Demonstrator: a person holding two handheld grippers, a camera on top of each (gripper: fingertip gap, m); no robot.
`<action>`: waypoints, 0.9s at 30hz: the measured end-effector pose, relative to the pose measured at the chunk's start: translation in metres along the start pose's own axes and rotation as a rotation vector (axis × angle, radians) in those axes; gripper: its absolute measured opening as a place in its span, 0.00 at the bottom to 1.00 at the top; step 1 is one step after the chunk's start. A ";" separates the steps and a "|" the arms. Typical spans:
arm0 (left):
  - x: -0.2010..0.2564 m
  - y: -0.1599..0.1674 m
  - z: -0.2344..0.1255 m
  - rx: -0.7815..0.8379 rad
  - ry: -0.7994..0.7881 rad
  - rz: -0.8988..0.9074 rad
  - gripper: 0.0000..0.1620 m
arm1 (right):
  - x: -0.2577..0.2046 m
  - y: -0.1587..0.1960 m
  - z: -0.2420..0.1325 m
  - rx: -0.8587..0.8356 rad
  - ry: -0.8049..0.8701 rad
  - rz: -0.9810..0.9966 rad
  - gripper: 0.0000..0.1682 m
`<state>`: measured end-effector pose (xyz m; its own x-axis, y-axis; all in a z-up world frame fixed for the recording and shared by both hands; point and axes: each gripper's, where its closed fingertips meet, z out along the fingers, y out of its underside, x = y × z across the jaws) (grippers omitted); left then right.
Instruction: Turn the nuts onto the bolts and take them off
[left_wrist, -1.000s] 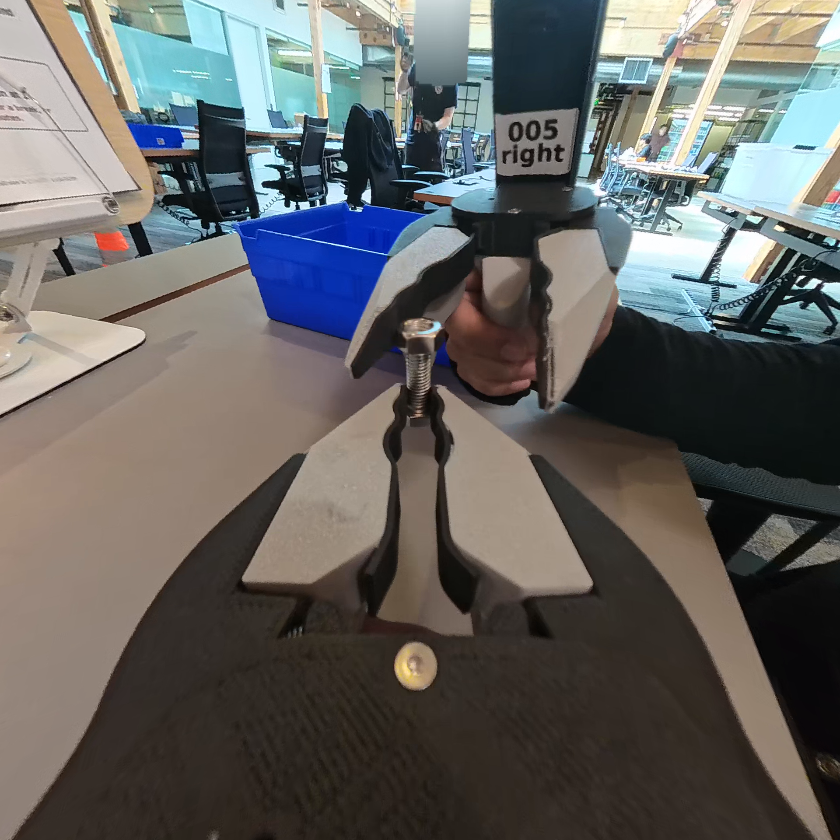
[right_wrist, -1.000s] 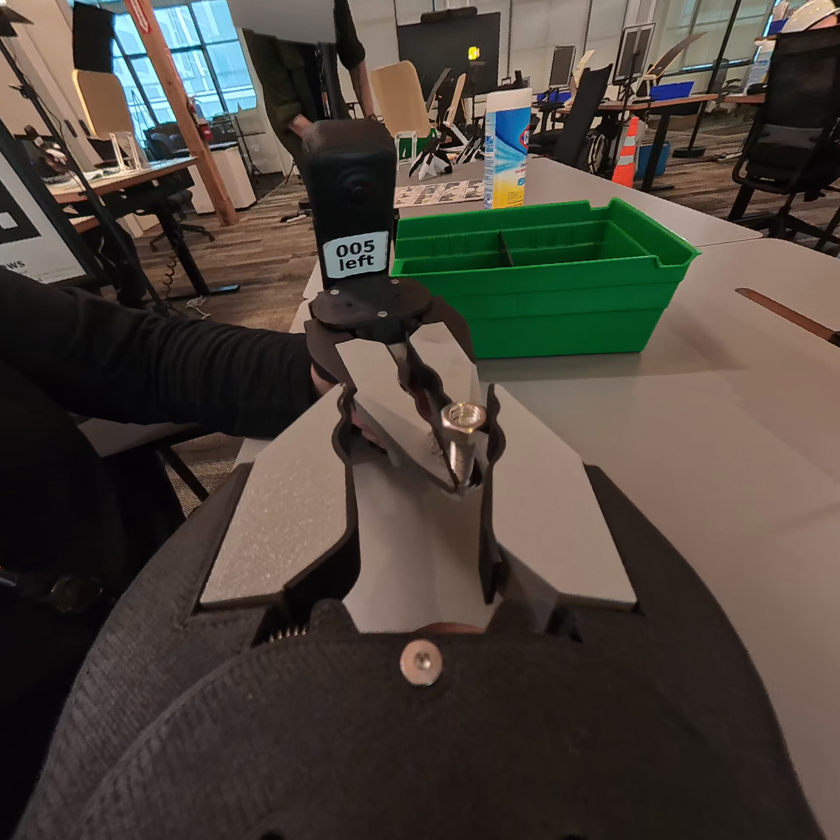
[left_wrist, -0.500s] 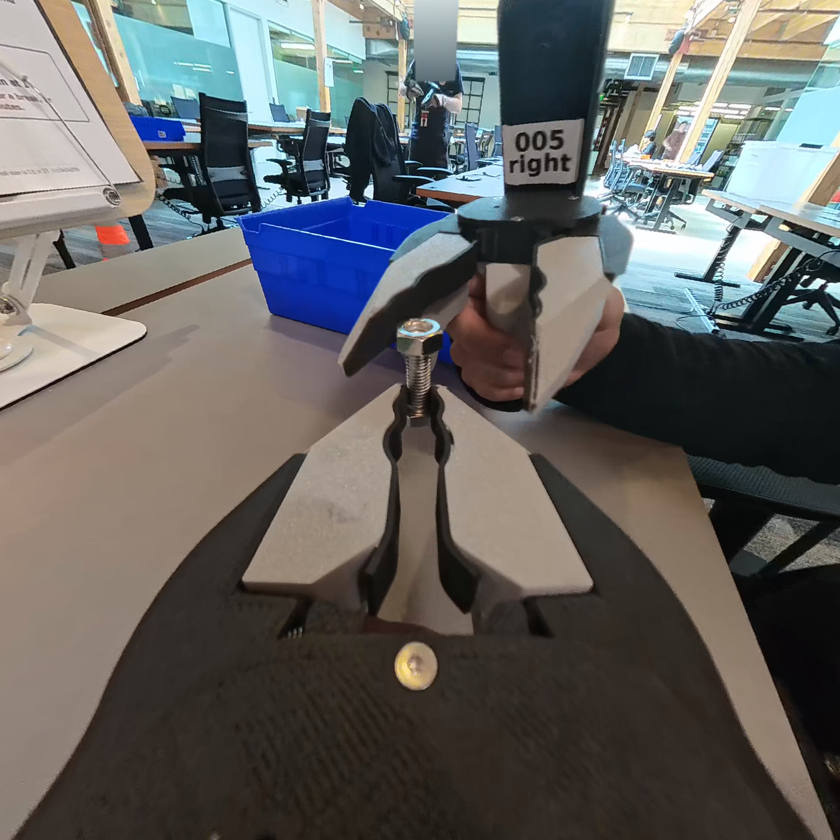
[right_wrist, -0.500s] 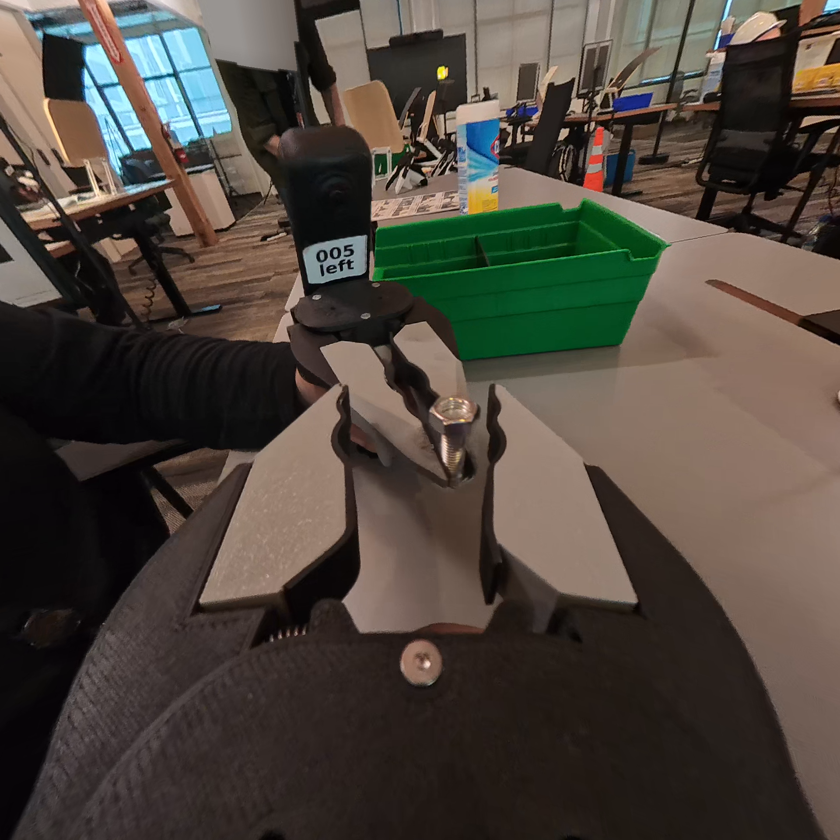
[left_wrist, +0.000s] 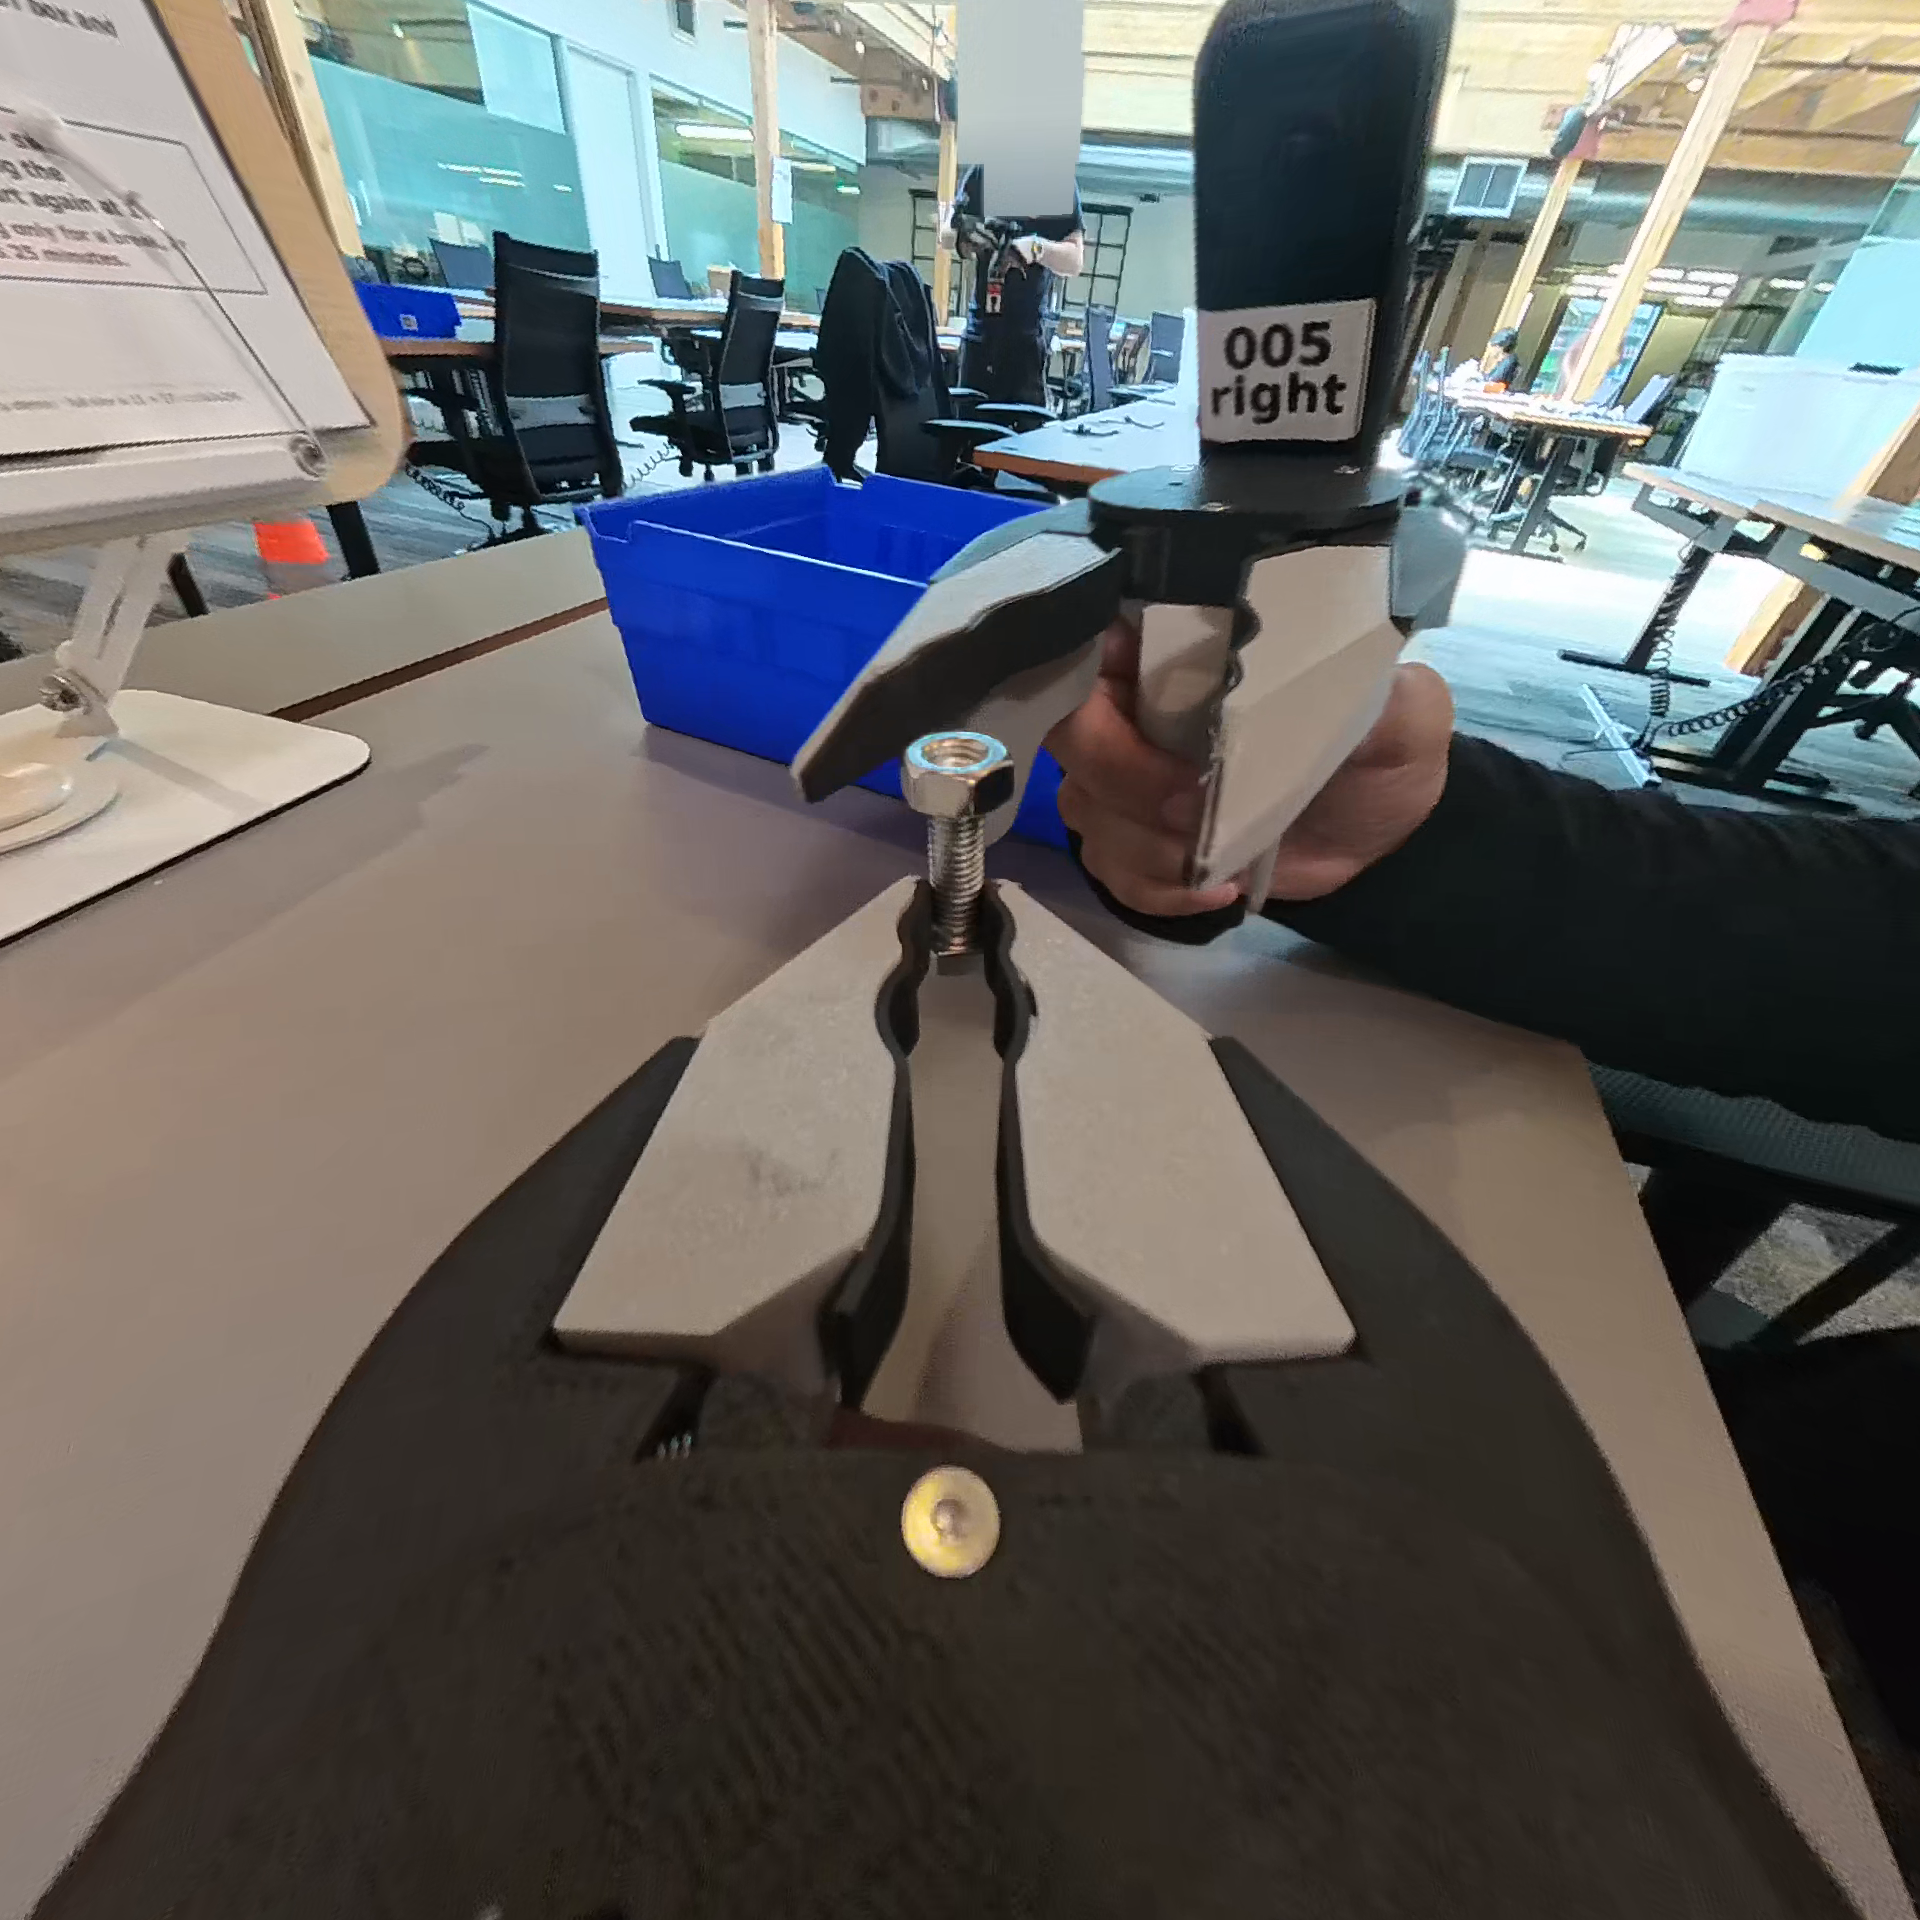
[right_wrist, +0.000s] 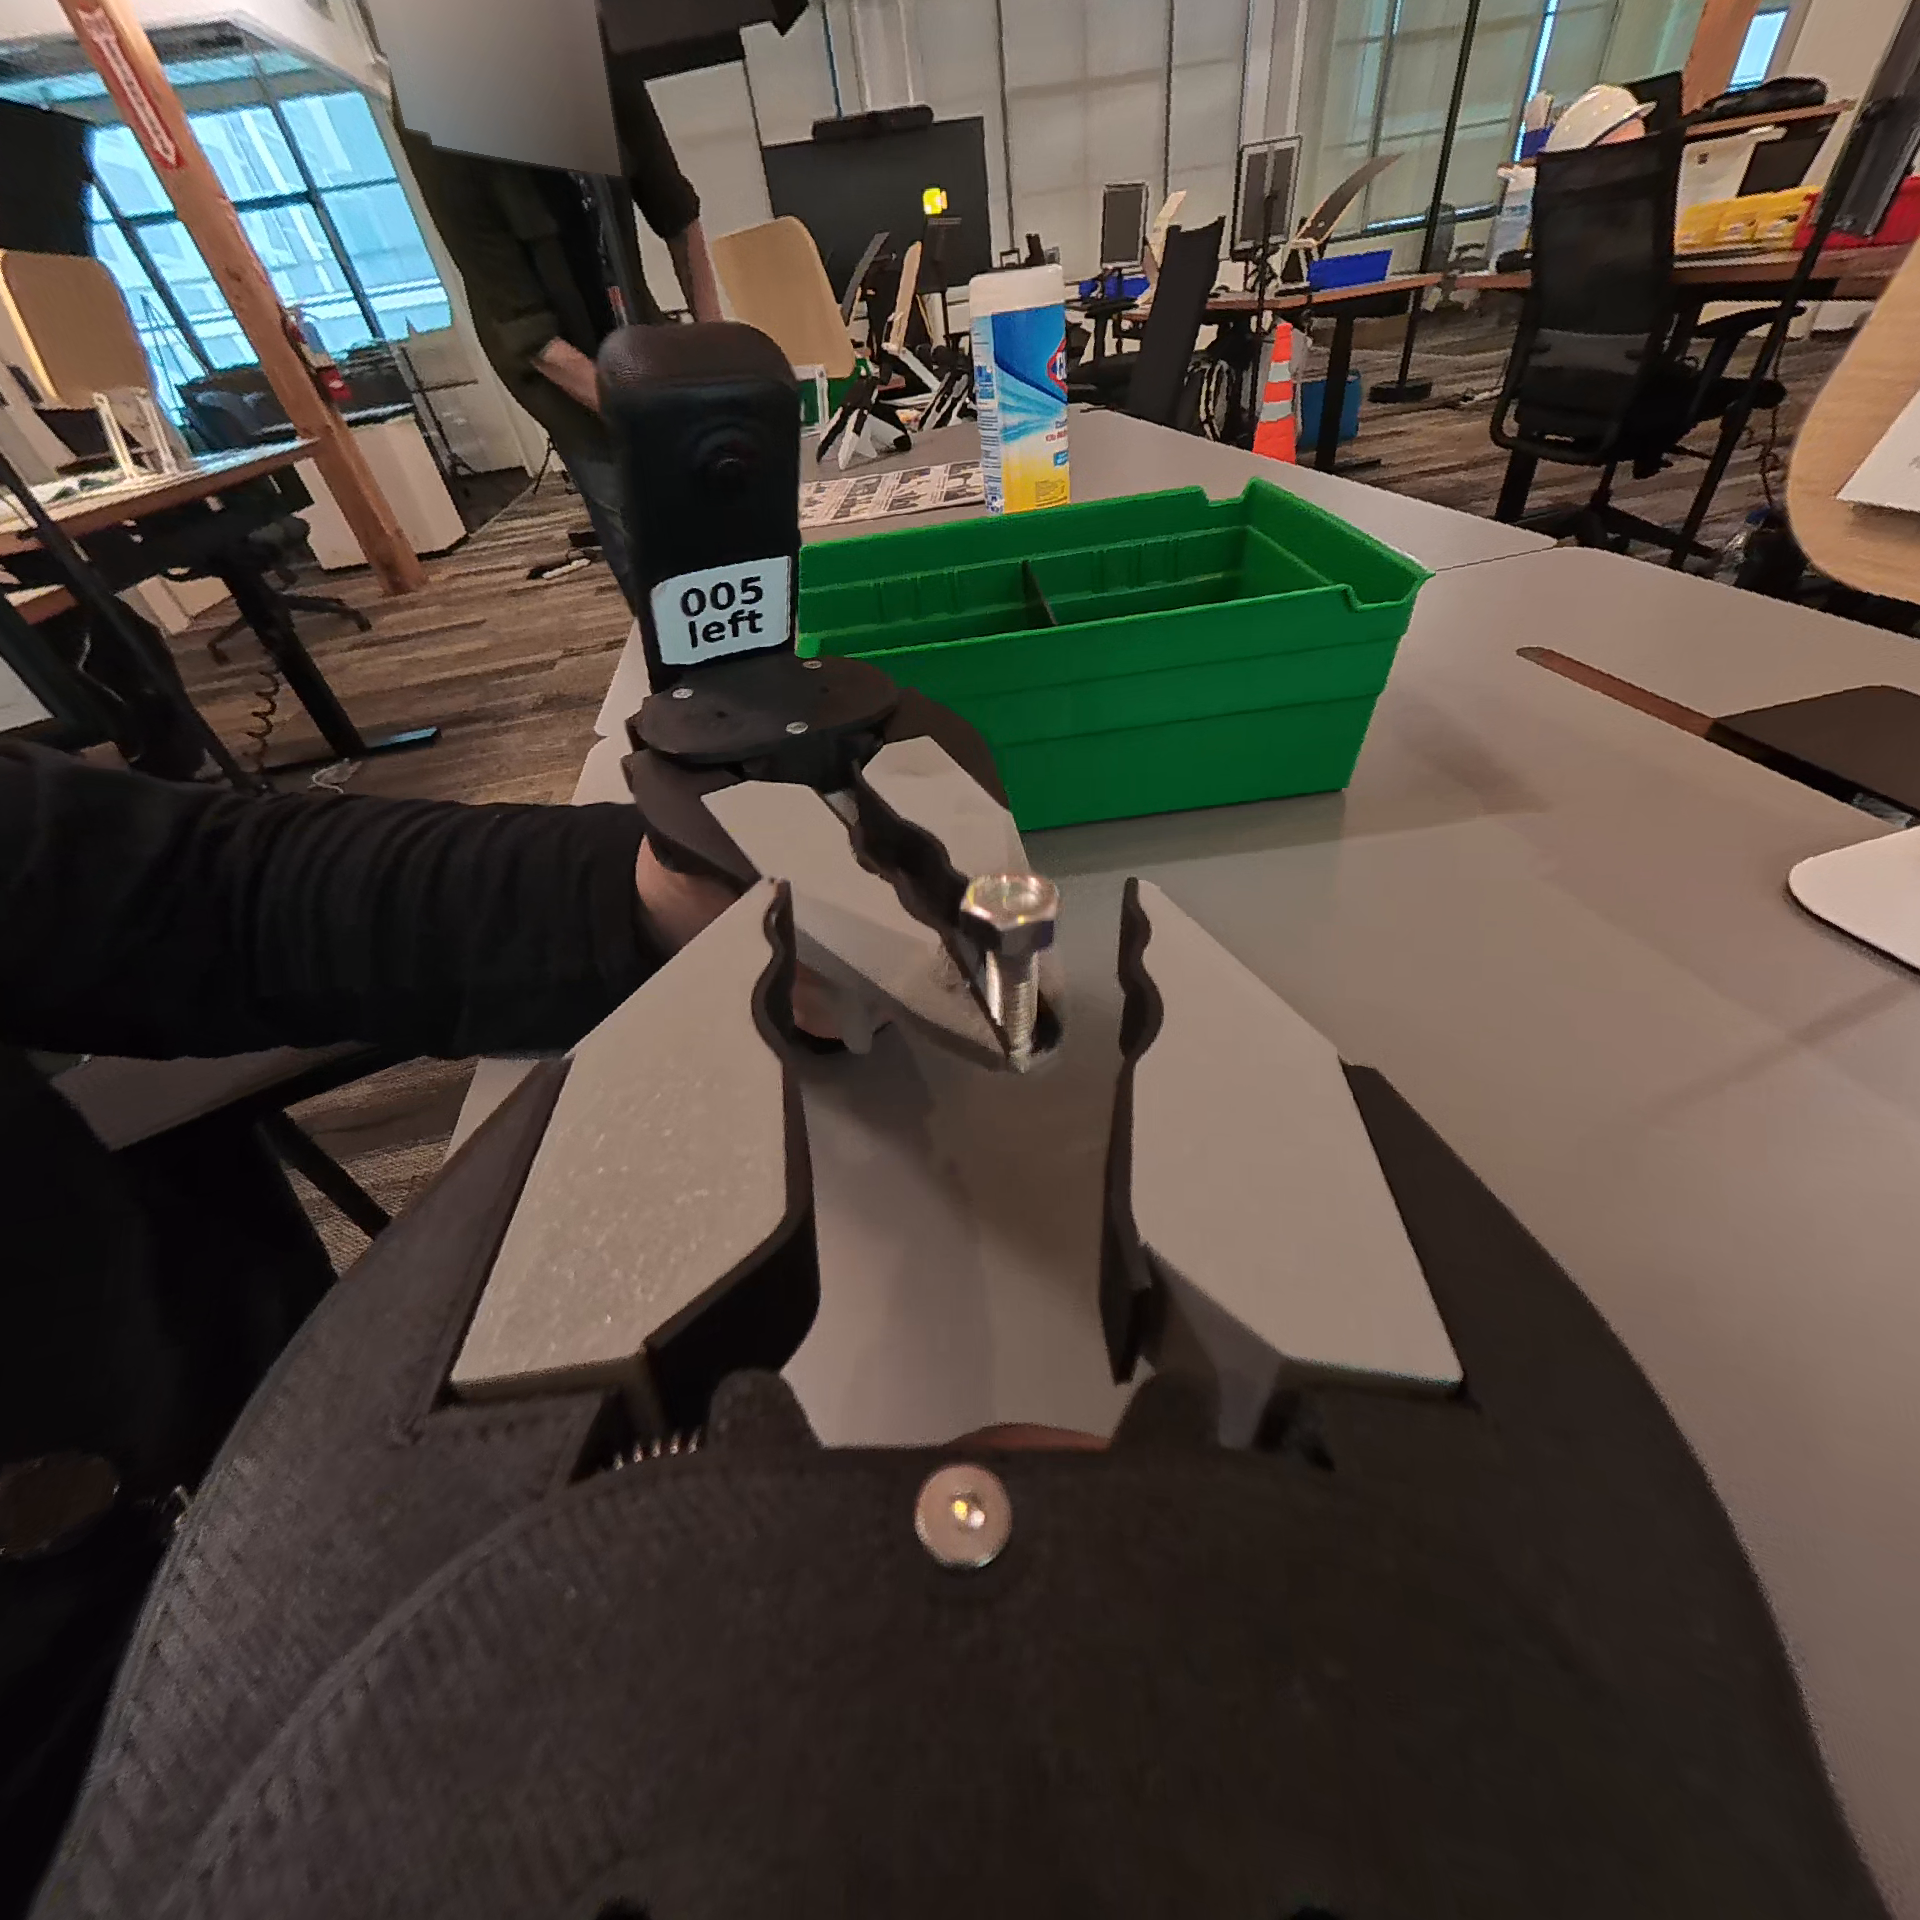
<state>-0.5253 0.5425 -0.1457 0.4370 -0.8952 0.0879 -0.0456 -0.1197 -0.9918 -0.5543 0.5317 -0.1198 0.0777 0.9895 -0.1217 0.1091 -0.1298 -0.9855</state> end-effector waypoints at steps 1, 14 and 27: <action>0.001 0.002 0.002 -0.010 0.003 0.004 0.04 | -0.001 0.002 0.003 -0.003 -0.002 0.003 0.36; -0.022 -0.011 -0.013 0.057 -0.075 -0.060 0.04 | 0.002 -0.002 -0.005 0.018 0.008 0.002 0.32; -0.022 0.000 -0.007 0.004 -0.087 -0.051 0.04 | 0.002 0.003 0.003 0.000 0.008 0.007 0.34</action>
<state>-0.5409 0.5596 -0.1472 0.5153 -0.8471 0.1297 -0.0177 -0.1618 -0.9867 -0.5567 0.5336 -0.1229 0.0866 0.9880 -0.1281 0.1081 -0.1371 -0.9846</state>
